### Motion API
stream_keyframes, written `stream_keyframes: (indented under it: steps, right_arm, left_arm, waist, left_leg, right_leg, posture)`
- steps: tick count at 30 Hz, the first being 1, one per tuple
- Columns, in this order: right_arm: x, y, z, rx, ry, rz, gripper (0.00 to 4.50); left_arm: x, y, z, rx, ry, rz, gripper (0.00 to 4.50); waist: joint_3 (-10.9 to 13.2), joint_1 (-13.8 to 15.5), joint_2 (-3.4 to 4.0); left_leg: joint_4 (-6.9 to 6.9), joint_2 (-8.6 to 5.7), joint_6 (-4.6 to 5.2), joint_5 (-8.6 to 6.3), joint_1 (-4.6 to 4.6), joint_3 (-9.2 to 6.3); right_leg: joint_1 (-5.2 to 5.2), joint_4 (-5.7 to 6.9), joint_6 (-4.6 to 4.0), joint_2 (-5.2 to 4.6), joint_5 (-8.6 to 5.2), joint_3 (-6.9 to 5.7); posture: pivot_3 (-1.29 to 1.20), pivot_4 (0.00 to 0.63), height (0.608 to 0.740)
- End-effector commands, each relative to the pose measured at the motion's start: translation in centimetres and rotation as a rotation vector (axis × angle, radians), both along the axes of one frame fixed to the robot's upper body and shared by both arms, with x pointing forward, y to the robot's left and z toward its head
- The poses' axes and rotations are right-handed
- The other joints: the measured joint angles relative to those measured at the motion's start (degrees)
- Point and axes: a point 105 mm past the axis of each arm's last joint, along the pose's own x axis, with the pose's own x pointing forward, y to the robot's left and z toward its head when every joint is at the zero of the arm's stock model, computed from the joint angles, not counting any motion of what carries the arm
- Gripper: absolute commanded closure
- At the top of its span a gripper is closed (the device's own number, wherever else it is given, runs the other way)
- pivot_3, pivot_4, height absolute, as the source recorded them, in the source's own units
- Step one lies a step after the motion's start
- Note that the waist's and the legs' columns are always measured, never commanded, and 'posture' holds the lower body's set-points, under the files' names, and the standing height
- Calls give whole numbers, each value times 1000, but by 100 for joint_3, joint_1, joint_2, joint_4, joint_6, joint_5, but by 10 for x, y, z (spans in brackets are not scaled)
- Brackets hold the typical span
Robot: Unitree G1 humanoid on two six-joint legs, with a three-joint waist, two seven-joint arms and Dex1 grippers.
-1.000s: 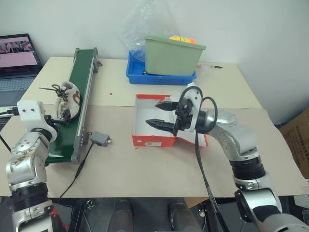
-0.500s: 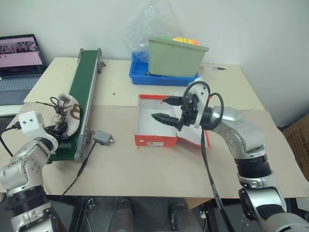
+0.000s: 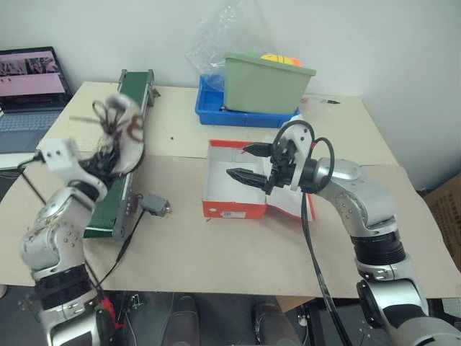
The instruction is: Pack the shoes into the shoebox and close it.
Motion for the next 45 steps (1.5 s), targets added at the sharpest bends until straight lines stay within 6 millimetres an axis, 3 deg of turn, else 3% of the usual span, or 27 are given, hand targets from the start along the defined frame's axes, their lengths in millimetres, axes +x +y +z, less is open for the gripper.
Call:
stream_keyframes:
  steps: [1, 3, 7, 15, 19, 31, 32, 33, 40, 44, 45]
  right_arm:
    - [4, -11, 31, 253, 115, -14, 0]
    - [7, -16, 31, 290, 185, -29, 0]
    - [8, -19, 33, 364, 300, -18, 0]
    - [1, -6, 11, 259, 325, -31, 0]
    - [0, -2, 9, 268, 338, -24, 0]
    - [9, -3, 9, 285, 366, -63, 0]
    - [12, -4, 9, 292, 369, -76, 504]
    - [13, -5, 9, 296, 371, -82, 671]
    - [15, -3, 8, 297, 375, -78, 3016]
    - [17, -2, 10, 297, 362, -84, 4034]
    - [17, -2, 10, 295, 359, -84, 4086]
  left_arm:
    - [-14, -56, 17, 8, -85, -225, 3597]
    - [-18, -73, 14, 10, -81, -285, 3597]
    - [-18, -85, 10, 22, -67, -314, 3597]
    - [-18, -116, 2, -94, -51, -346, 3597]
    - [-21, -136, -6, -131, -37, -390, 3597]
    - [-29, -157, -12, -171, -24, -432, 3597]
    - [-30, -159, -12, -179, -21, -436, 3606]
    - [-31, -160, -13, -183, -20, -438, 3606]
    - [-33, -163, -14, -220, -4, -433, 3606]
    - [-32, -160, -11, -231, -7, -424, 3606]
    - [-32, -160, -11, -228, -8, -422, 3606]
  waist:
    - [0, -15, 0]
    - [0, -22, 0]
    - [0, -65, 0]
    - [0, -140, 1]
    - [0, -141, 1]
    - [0, -148, 1]
    - [0, -147, 1]
    - [0, -150, 1]
    - [0, -145, 1]
    - [0, -147, 1]
    - [0, -148, 1]
  left_leg:
    - [1, 0, 0, 0, 0, 0]
    - [3, 0, 1, 0, 1, -1]
    - [5, 0, 2, 0, 5, -1]
    - [6, -1, 5, -1, 3, 0]
    - [10, -1, 5, -1, 3, 0]
    - [9, -1, 5, -1, 3, -1]
    - [9, -1, 5, -1, 3, 0]
    - [9, -1, 5, -1, 3, -1]
    - [9, -1, 5, -1, 2, -1]
    - [10, -2, 5, -1, 3, -1]
    - [9, -1, 5, -1, 3, -1]
  right_leg:
    - [0, 2, 0, 0, 0, 1]
    - [2, 7, 0, 0, 0, 1]
    - [1, 10, -1, 2, 0, 2]
    - [2, 8, 1, 2, -1, 5]
    - [3, 10, 1, 2, -1, 5]
    - [2, 7, 2, 2, -1, 6]
    - [3, 7, 2, 2, -1, 6]
    - [3, 8, 2, 2, -1, 6]
    - [2, 7, 2, 2, -1, 6]
    - [2, 7, 2, 2, -1, 6]
    - [2, 7, 2, 2, -1, 6]
  posture:
    - [0, 150, 740]
    - [0, 150, 740]
    - [0, 150, 740]
    - [0, 150, 740]
    - [0, 150, 740]
    - [0, 150, 740]
    - [0, 150, 740]
    - [0, 150, 740]
    - [0, 150, 740]
    - [0, 150, 740]
    - [0, 150, 740]
